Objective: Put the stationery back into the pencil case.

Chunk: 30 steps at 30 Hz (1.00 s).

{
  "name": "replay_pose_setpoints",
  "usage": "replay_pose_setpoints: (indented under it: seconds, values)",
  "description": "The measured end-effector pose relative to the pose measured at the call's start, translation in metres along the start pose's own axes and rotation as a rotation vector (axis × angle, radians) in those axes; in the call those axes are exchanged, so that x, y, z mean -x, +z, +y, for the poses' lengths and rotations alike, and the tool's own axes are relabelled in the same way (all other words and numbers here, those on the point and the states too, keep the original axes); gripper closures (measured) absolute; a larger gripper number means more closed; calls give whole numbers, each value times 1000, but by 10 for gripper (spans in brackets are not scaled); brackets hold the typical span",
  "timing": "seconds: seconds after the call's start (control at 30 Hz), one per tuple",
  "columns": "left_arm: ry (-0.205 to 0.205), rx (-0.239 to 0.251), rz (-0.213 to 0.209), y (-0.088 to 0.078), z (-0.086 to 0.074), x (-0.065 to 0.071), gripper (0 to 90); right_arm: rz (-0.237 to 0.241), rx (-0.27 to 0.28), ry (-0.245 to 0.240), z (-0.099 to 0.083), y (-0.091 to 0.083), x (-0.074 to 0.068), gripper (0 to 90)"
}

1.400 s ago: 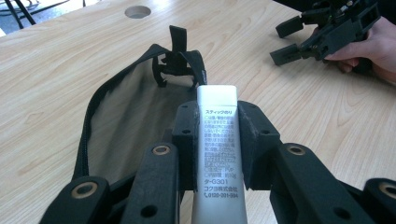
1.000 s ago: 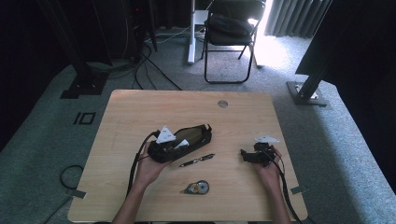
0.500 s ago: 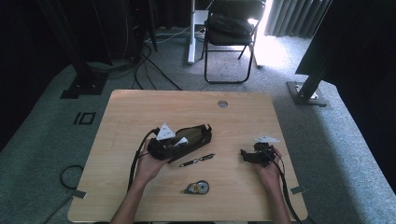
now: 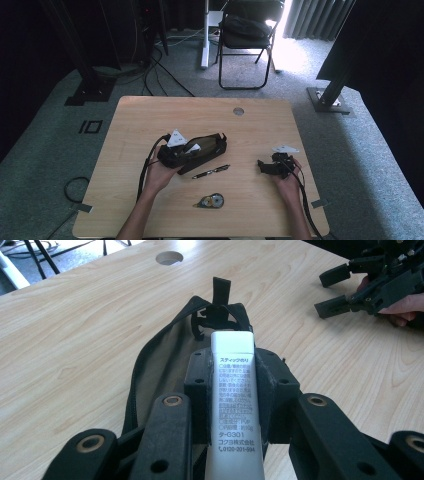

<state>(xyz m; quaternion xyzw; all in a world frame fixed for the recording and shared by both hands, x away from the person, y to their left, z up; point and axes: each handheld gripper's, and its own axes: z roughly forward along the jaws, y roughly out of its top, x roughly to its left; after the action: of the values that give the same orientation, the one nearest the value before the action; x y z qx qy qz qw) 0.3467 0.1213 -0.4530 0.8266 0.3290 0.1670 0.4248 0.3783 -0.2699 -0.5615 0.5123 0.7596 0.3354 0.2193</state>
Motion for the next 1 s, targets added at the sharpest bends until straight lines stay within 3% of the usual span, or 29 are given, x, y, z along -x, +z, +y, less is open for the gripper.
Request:
replay_pose_setpoints:
  seconds: [1.0]
  values:
    - [-9, 8, 43, 15, 3, -9, 712, 0, 0, 1, 0, 0, 0, 131]
